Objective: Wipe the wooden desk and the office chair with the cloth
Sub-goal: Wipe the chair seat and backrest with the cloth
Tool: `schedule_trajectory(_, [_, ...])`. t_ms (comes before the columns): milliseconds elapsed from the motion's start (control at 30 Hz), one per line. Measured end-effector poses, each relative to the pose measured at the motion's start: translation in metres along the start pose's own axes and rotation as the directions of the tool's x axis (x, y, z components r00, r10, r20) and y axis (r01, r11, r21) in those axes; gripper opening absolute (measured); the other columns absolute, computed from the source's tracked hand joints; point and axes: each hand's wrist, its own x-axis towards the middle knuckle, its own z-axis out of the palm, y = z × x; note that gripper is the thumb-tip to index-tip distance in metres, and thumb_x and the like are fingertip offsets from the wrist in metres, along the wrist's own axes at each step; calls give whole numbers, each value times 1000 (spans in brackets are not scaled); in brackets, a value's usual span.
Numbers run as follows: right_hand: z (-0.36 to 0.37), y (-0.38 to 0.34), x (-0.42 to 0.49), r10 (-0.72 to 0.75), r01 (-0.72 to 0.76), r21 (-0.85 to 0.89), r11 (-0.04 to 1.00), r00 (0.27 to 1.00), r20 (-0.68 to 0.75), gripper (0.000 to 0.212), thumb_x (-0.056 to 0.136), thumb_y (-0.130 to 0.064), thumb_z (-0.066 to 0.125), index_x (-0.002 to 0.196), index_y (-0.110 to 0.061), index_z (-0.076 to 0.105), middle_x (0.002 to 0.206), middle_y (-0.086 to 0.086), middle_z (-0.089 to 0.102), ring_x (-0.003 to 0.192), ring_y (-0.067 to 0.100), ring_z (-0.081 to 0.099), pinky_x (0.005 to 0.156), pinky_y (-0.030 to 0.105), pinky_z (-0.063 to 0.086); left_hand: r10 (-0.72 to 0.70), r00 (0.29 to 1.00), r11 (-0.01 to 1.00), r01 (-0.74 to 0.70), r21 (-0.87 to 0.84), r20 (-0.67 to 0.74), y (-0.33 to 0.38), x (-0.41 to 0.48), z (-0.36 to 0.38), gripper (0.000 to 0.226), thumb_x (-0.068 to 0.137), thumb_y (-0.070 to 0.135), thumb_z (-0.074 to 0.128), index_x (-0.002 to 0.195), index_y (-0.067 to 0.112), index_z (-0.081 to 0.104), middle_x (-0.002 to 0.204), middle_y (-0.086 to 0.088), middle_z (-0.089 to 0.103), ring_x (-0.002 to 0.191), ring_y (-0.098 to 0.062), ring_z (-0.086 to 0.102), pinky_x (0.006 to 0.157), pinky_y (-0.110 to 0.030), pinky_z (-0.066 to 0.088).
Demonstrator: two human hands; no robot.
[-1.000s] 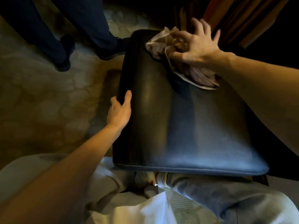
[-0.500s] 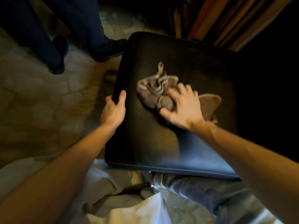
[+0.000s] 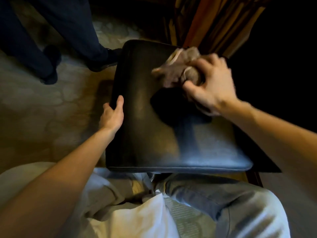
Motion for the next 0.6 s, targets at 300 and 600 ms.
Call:
schedule_trajectory(300, [27,55,103,160,-142,-129,982,976,145,75,87,-75,47,154,-43,35,166,12,21,156,39,7,122,68,0,26,1000,1000,-26,-3,-13,-4,16,3,84,93,80,34,156,23,32,147,-9,52,131,-36,52,111,-52,42])
schedule_trajectory(600, [92,64,107,424,-400,-139,906,861,282,83,90,-78,46,160,-37,26,160,16,31,146,42,27,118,60,25,29,1000,1000,-29,-11,-12,1,34,1,99,75,90,36,152,27,40,145,-5,54,132,-32,51,113,-52,41])
